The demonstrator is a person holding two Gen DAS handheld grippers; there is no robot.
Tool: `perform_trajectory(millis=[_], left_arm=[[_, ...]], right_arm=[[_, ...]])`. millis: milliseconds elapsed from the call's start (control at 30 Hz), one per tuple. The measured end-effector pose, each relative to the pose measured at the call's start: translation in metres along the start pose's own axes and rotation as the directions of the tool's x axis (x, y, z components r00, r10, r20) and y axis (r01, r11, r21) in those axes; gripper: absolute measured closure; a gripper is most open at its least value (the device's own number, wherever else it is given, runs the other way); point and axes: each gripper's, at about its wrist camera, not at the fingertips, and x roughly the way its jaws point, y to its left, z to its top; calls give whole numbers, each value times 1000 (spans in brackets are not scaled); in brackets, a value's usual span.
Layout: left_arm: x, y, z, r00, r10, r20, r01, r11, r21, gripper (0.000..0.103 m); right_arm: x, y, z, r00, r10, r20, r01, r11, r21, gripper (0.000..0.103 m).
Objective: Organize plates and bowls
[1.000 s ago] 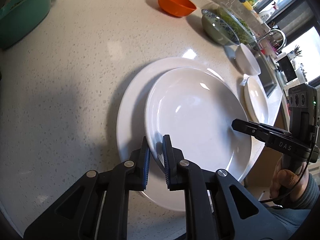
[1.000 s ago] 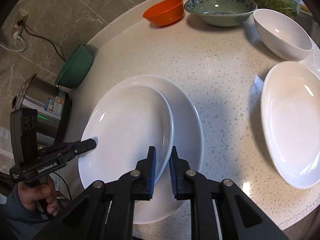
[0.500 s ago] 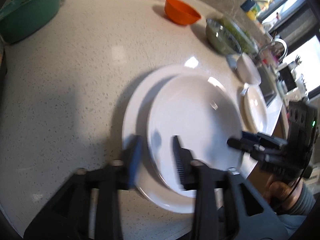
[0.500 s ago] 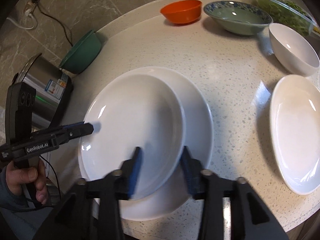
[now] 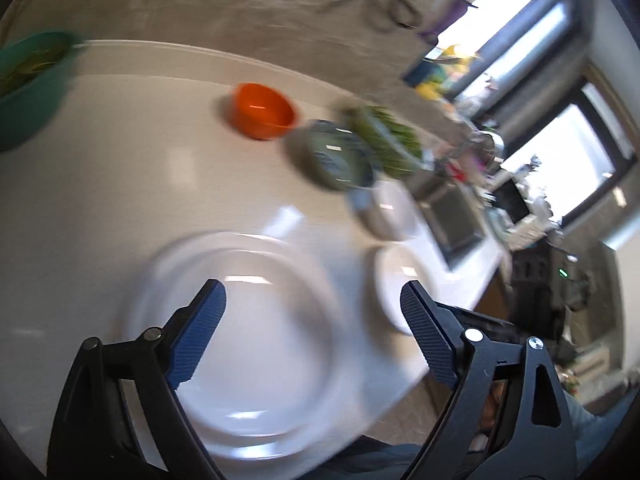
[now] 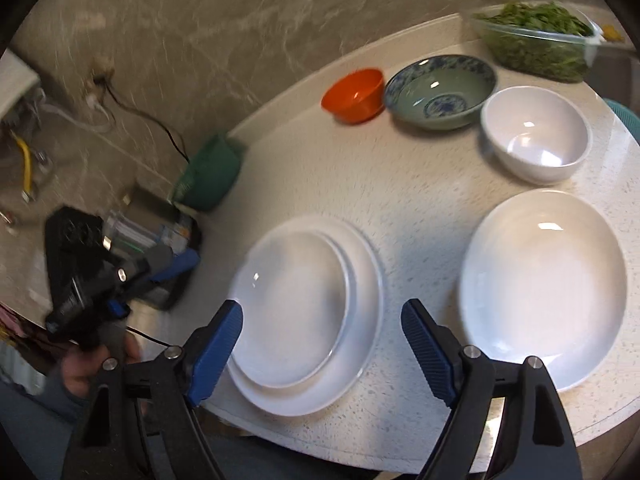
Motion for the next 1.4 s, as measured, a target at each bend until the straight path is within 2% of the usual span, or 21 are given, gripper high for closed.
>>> perform_trajectory(millis=[67,133,167,233,333,433,500,533,600,733,800,900,1033,1167,1233,1267,1333,1400], left_arm=[[16,-24,-1,999,-48,-19,48,999,-1,14],[37,-45,-5,998,-47,-51,48,999,14,14],[52,-57,-5,996,-33,-81,34,999,11,14],[82,-75,-10,991,-6,-137,3,1000,-22,14],[115,-94,-21,987,17,-160,-32,995,-90,14],[146,-109,-32,976,105,-193,-128,985,-114,14],[157,-115,-38,972,128,-197,-158,977,-142,14],[165,-119,-41,964,157,-214,-191,971,-145,15],[174,-123,-46,951,212,-224,-246,960,-135,16],[187,-123,-53,945,233,-231,-271,951,-150,16],[195,-120,-52,941,243,-236,-282,947,-153,25],[206,-120,-52,941,232,-245,-273,950,-151,36],[215,-115,-52,927,254,-275,-303,941,-152,36],[225,-112,-52,929,228,-290,-283,945,-164,37],[229,-112,-52,929,214,-301,-270,949,-162,48],[231,-112,-52,931,212,-296,-267,951,-159,48],[234,-112,-52,933,204,-296,-258,953,-157,65],[238,-113,-51,932,203,-299,-257,954,-155,74]], right_arm=[[-29,-34,5,997,73,21,-74,995,66,18],[-47,-67,7,991,132,24,-134,983,123,18],[-58,-94,8,986,167,27,-169,971,167,18],[-72,-132,10,982,187,30,-189,958,215,19],[-83,-191,25,968,252,-11,-240,934,265,20],[-78,-222,41,952,299,-65,-272,924,269,22],[-68,-243,50,939,323,-118,-278,916,290,24],[-63,-251,55,932,331,-145,-279,916,289,25],[-52,-254,63,919,348,-187,-290,915,280,25],[-37,-256,69,890,376,-257,-311,914,261,28],[-30,-254,70,881,375,-288,-311,919,244,30],[-24,-250,71,875,368,-316,-311,925,218,31],[-17,-248,75,869,360,-339,-306,930,203,35],[-12,-247,75,861,344,-375,-294,938,184,43],[-10,-246,74,858,335,-389,-283,941,185,50],[-9,-247,74,857,335,-392,-280,941,191,51],[-6,-247,73,854,328,-403,-268,943,199,58],[-4,-247,72,851,325,-413,-258,943,209,64]])
